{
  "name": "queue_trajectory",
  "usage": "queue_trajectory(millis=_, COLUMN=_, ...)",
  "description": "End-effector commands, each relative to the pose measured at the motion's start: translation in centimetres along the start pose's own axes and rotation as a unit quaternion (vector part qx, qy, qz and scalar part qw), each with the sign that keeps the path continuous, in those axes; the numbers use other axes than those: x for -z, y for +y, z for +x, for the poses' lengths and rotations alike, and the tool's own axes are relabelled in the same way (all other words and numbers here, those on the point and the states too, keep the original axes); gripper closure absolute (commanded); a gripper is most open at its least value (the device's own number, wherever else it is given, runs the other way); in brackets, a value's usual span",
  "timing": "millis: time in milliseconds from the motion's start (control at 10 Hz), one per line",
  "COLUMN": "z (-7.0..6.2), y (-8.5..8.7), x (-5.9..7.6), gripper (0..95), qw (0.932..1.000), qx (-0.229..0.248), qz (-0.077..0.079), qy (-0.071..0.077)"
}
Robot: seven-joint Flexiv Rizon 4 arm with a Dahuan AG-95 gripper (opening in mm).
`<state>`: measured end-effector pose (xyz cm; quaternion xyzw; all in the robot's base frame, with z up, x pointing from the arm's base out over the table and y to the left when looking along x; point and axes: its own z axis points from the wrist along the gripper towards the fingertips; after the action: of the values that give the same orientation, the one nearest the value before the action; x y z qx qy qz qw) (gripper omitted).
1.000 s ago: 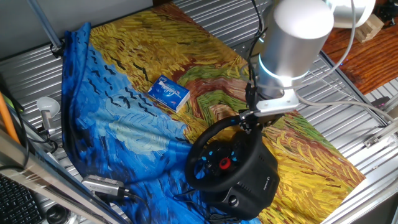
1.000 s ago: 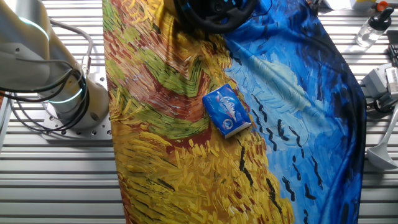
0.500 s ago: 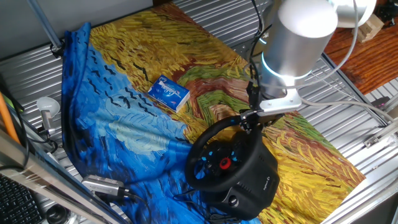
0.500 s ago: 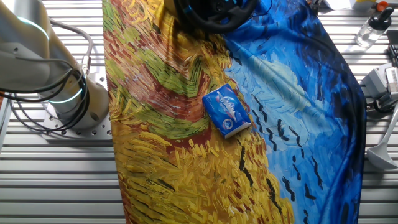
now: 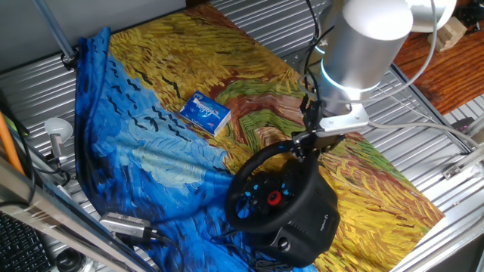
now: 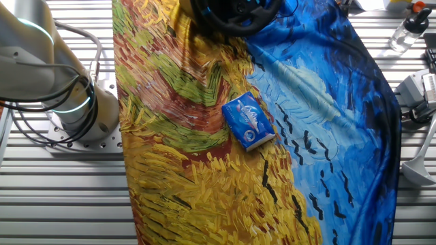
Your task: Rotate the steering wheel 90 degrees counterclockwise
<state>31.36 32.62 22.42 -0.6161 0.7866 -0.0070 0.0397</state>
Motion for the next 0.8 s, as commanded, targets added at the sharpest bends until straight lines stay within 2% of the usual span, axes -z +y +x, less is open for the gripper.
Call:
queue_trajectory(millis=100, z=0.1, y=0.0, x=0.2, gripper=38.0, qw=1.0, qx=0.006, qz=0.005, qy=-0.003)
queue_trajectory(millis=400, z=0.1, y=0.1, x=0.3, gripper=38.0, qw=1.0, qx=0.001, qz=-0.001, qy=-0.005)
queue_trajectory(millis=800, z=0.2, y=0.7, x=1.9, gripper=38.0, qw=0.9999, qx=-0.003, qz=-0.014, qy=0.004)
